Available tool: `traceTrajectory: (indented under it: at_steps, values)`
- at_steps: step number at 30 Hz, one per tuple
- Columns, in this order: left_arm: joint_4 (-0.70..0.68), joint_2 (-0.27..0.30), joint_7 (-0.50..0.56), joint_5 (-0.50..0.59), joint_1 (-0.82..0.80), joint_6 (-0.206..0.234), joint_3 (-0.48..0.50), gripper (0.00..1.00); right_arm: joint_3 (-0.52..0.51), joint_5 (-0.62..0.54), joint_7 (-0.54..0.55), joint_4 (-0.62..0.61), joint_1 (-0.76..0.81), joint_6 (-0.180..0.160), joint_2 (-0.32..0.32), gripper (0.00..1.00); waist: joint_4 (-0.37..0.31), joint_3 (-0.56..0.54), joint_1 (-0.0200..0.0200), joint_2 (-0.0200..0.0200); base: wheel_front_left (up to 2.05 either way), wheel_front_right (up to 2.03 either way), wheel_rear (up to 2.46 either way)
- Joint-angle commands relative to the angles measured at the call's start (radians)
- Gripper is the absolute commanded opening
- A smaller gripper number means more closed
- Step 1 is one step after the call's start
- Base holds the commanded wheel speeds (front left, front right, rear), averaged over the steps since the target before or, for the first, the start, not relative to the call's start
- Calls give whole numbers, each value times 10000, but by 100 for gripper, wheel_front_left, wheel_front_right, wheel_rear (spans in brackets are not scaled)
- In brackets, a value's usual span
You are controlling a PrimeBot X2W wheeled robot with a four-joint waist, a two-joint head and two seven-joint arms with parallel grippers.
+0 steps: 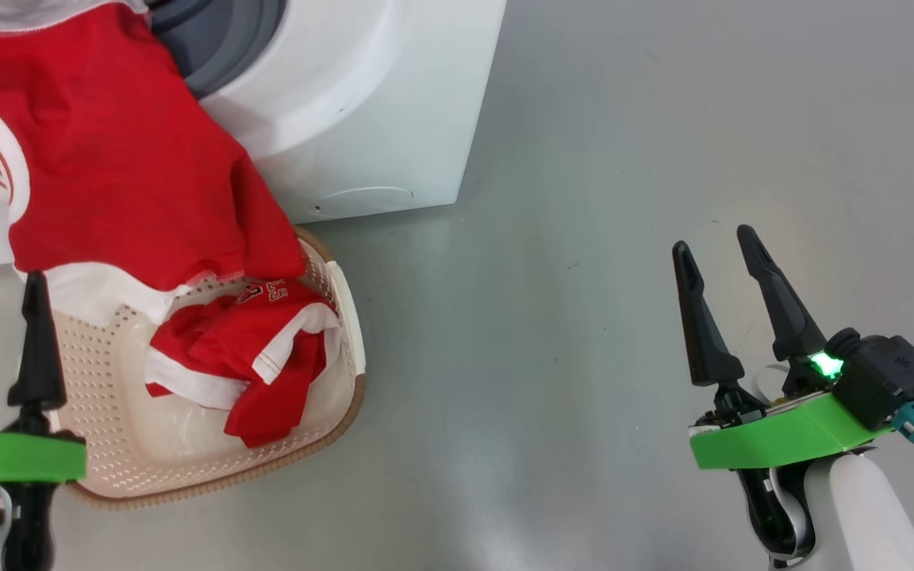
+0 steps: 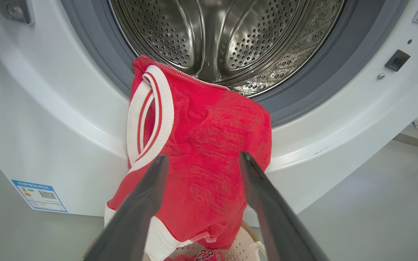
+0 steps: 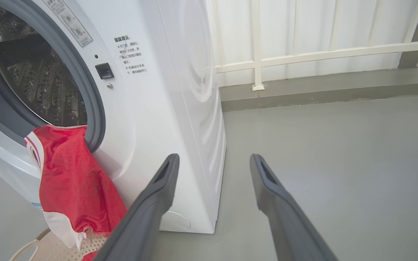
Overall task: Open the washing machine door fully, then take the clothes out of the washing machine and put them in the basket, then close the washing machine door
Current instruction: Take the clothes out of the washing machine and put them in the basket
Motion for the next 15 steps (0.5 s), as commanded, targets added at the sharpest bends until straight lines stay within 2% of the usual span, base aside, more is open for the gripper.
traceTrajectory:
  at_steps: [1,15]
  values:
    - [-367,316,-81,160,154,121,496,100,267,8,-48,-213,279,16,42,100,-10,-11,0,-1,0,0,0]
    - [-363,297,69,241,206,63,524,100,248,36,-48,-240,290,16,42,100,9,35,0,-1,0,0,0]
